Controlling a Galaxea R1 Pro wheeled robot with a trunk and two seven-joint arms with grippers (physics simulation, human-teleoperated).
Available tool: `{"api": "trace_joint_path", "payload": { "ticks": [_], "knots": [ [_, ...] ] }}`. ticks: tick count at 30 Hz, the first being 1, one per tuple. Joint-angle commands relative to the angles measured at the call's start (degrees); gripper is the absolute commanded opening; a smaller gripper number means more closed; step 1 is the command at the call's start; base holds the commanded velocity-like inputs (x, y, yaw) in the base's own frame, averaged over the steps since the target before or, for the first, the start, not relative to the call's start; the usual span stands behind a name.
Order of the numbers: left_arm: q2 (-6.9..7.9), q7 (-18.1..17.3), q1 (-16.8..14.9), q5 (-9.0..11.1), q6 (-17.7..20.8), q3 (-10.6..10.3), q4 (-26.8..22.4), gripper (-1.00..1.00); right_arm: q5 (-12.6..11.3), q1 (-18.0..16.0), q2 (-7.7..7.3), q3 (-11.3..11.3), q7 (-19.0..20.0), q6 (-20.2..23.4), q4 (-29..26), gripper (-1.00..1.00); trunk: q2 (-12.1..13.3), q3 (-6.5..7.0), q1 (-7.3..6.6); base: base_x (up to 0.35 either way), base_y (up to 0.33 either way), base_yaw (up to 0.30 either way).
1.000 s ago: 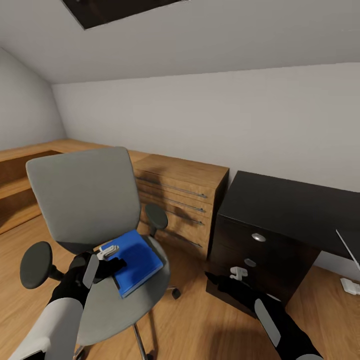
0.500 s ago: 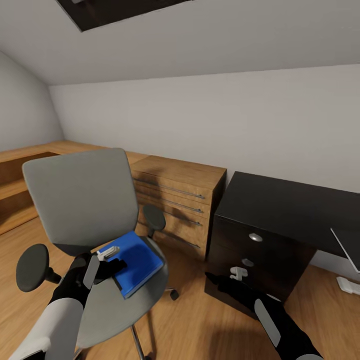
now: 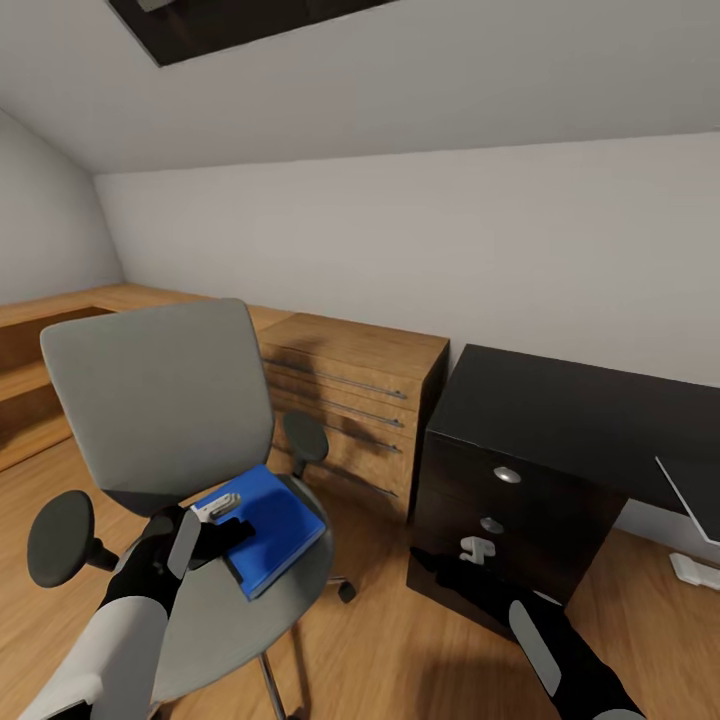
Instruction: In the bedroom, organize the workspace by keeping the computer under the desk, ensuring the monitor is on the desk, placing the keyboard on the desk next to the monitor, placing the mouse on the desk next to the keyboard, moving the folder from the swivel chair onto the desk next to the mouse, stacking the notebook on top of the folder with the pen on top of the notebook, and positioning the swivel chair next to the desk.
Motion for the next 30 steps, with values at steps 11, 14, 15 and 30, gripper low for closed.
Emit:
{"api": "trace_joint_path", "payload": {
  "ticks": [11,14,15,30],
  "knots": [
    [-0.07,0.49,-0.04,0.60,0.25,0.21,-0.08,1.00,-0.60,-0.02,-0.04,0.08,0.00,0.47,-0.01,1.00,-0.03,0.21,-0.01,0.000,0.000,-0.037],
    [-0.07,0.49,-0.04,0.60,0.25,0.24,-0.08,1.00,-0.60,-0.02,-0.04,0.08,0.00,0.47,-0.01,1.00,-0.03,0.26,-0.01,0.000,0.000,-0.024],
    [-0.07,0.49,-0.04,0.60,0.25,0.26,-0.08,1.00,-0.60,-0.02,-0.04,0.08,0.00,0.47,-0.01,1.00,-0.03,0.27,-0.01,0.000,0.000,-0.011],
    [0.02,0.84,-0.04,0.35,0.27,0.28,0.06,1.00,-0.61,-0.02,-0.04,0.08,0.00,0.47,-0.01,1.00,-0.03,0.28,-0.01,-0.062,-0.015,-0.002]
  ]
}}
